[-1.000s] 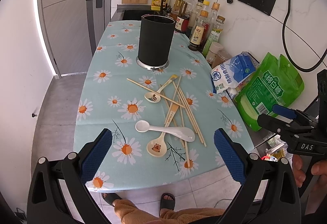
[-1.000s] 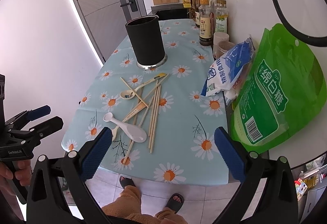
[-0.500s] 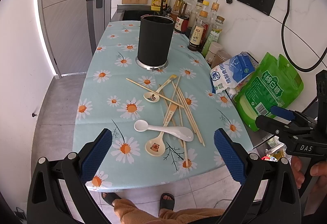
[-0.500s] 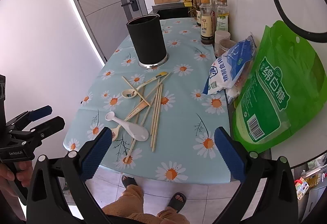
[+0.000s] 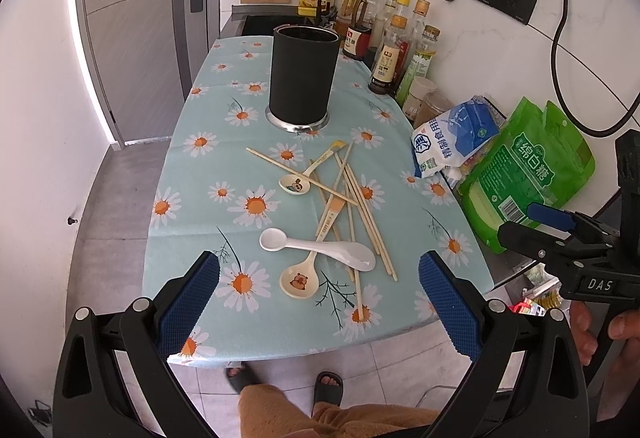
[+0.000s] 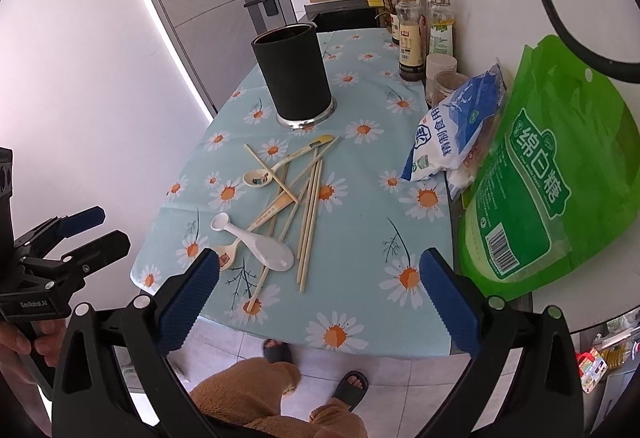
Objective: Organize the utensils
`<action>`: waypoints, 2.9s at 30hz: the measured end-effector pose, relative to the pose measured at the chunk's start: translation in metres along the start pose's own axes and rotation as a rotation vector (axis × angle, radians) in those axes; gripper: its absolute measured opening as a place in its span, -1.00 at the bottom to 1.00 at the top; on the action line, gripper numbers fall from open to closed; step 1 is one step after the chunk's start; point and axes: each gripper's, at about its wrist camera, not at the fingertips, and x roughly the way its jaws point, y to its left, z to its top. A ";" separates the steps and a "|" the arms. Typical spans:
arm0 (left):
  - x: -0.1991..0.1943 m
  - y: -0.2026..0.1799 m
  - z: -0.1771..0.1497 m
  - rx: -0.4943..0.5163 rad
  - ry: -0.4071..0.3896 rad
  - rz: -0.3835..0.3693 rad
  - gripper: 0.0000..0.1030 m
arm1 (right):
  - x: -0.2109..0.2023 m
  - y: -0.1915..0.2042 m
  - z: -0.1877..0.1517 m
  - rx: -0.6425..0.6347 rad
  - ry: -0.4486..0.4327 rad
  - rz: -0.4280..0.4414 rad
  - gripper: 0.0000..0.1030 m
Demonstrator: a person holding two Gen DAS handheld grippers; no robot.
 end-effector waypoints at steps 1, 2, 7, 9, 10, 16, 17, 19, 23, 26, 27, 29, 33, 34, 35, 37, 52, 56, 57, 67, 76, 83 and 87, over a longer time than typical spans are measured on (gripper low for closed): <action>0.001 0.000 0.001 -0.001 0.002 -0.001 0.88 | 0.001 0.000 0.000 -0.001 0.005 0.001 0.93; 0.002 -0.001 0.002 -0.001 0.003 -0.003 0.88 | 0.002 0.001 0.001 -0.006 0.009 0.011 0.93; 0.010 0.007 0.007 -0.009 0.026 -0.015 0.88 | 0.011 0.006 0.009 -0.023 0.012 0.011 0.93; 0.013 0.011 0.010 -0.004 0.029 -0.019 0.88 | 0.017 0.010 0.013 -0.031 0.017 0.015 0.93; 0.015 0.013 0.011 0.000 0.035 -0.023 0.88 | 0.020 0.012 0.016 -0.039 0.017 0.015 0.93; 0.034 0.031 0.019 -0.009 0.087 -0.062 0.88 | 0.043 0.025 0.038 -0.087 0.037 0.021 0.93; 0.038 0.034 0.020 -0.014 0.093 -0.068 0.88 | 0.049 0.028 0.043 -0.101 0.044 0.025 0.93; 0.046 0.043 0.020 -0.032 0.113 -0.079 0.88 | 0.058 0.032 0.050 -0.122 0.056 0.022 0.93; 0.059 0.059 0.017 -0.063 0.138 -0.098 0.87 | 0.088 0.044 0.069 -0.190 0.099 0.025 0.93; 0.070 0.070 0.012 -0.093 0.158 -0.119 0.87 | 0.109 0.053 0.079 -0.249 0.136 0.023 0.83; 0.073 0.073 0.011 -0.097 0.165 -0.123 0.87 | 0.117 0.059 0.083 -0.281 0.151 0.026 0.83; 0.078 0.079 0.007 -0.099 0.170 -0.120 0.87 | 0.136 0.072 0.088 -0.365 0.190 0.012 0.80; 0.087 0.095 -0.001 -0.127 0.176 -0.124 0.87 | 0.169 0.096 0.091 -0.523 0.270 -0.026 0.56; 0.089 0.098 -0.003 -0.138 0.177 -0.131 0.87 | 0.178 0.100 0.091 -0.556 0.299 -0.034 0.48; 0.091 0.101 -0.004 -0.146 0.177 -0.136 0.87 | 0.187 0.103 0.091 -0.588 0.328 -0.040 0.44; 0.095 0.107 -0.008 -0.164 0.177 -0.150 0.87 | 0.209 0.108 0.091 -0.644 0.408 -0.053 0.25; 0.116 0.115 -0.018 -0.204 0.178 -0.269 0.87 | 0.299 0.115 0.088 -0.819 0.765 -0.122 -0.53; 0.120 0.122 -0.018 -0.242 0.184 -0.293 0.87 | 0.319 0.120 0.088 -0.865 0.826 -0.138 -0.66; 0.121 0.123 -0.017 -0.244 0.184 -0.292 0.87 | 0.323 0.120 0.087 -0.866 0.844 -0.129 -0.70; 0.125 0.129 -0.015 -0.227 0.191 -0.288 0.87 | 0.336 0.116 0.111 -0.835 0.896 -0.091 -0.89; 0.131 0.121 -0.003 -0.179 0.224 -0.343 0.87 | 0.301 0.104 0.126 -0.731 0.803 -0.039 -0.89; 0.134 0.090 0.017 0.072 0.263 -0.336 0.86 | 0.243 0.075 0.138 -0.519 0.644 0.055 -0.89; 0.142 0.066 0.029 0.285 0.307 -0.331 0.86 | 0.211 0.051 0.127 -0.405 0.564 0.087 -0.89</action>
